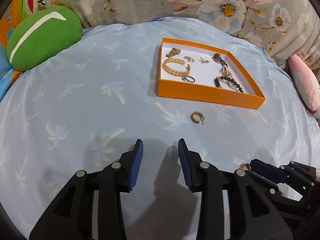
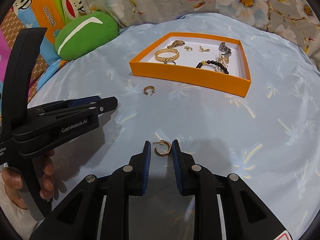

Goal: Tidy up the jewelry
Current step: 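Move the right tool to the gold hoop earring and grasp it, then carry the gold hoop earring into the box and open the right tool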

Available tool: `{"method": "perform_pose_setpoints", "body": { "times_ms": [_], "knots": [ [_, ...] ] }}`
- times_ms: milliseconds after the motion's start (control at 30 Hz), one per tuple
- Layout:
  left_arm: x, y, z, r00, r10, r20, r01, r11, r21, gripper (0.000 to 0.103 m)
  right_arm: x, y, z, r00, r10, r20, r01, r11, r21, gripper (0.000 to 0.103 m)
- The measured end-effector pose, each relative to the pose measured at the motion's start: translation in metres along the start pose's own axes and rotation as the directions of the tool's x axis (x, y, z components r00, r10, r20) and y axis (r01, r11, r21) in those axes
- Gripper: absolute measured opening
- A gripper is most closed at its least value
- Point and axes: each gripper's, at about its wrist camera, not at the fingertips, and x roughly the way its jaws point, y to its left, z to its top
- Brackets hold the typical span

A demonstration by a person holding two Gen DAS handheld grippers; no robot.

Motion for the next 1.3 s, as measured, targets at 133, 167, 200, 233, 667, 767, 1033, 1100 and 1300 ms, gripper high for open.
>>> {"method": "perform_pose_setpoints", "body": {
  "times_ms": [133, 167, 200, 233, 667, 767, 1033, 1100, 1300],
  "knots": [
    [0.001, -0.002, 0.0, 1.0, 0.0, -0.003, 0.0, 1.0, 0.009, 0.035, 0.0, 0.0, 0.0, 1.0, -0.009, 0.0, 0.009, 1.0, 0.003, 0.017],
    [0.001, -0.002, 0.0, 1.0, -0.002, -0.004, 0.002, 1.0, 0.01, 0.035, 0.0, 0.0, 0.001, 1.0, -0.007, 0.0, 0.007, 1.0, 0.005, 0.016],
    [0.002, -0.002, 0.001, 1.0, -0.002, -0.005, 0.002, 1.0, 0.012, 0.035, 0.0, 0.0, 0.001, 1.0, -0.006, 0.001, 0.006, 1.0, 0.005, 0.016],
    [0.002, -0.003, 0.001, 1.0, -0.004, -0.006, 0.004, 1.0, 0.014, 0.035, 0.0, 0.0, 0.001, 1.0, -0.007, 0.002, 0.007, 1.0, 0.005, 0.016],
    [0.032, -0.038, 0.03, 0.999, -0.036, -0.026, 0.037, 0.999, 0.036, 0.036, -0.009, -0.026, 0.001, 0.999, -0.025, 0.031, 0.023, 0.997, 0.079, 0.016],
    [0.038, -0.043, 0.034, 0.999, -0.027, -0.021, 0.028, 0.999, 0.044, 0.035, -0.008, -0.031, 0.001, 1.0, -0.012, 0.028, 0.009, 0.994, 0.105, 0.016],
    [0.039, -0.048, 0.032, 1.0, -0.023, -0.011, 0.024, 0.997, 0.074, 0.018, -0.007, -0.033, 0.002, 1.0, -0.006, 0.028, 0.003, 0.993, 0.122, 0.016],
    [0.038, -0.049, 0.031, 1.0, -0.026, -0.011, 0.027, 0.997, 0.079, 0.018, -0.007, -0.033, 0.002, 1.0, -0.007, 0.027, 0.003, 0.992, 0.124, 0.016],
    [0.036, -0.049, 0.029, 0.999, -0.037, -0.011, 0.038, 0.997, 0.07, 0.017, -0.008, -0.035, 0.001, 0.999, -0.007, 0.033, 0.003, 0.991, 0.132, 0.016]
  ]
}}
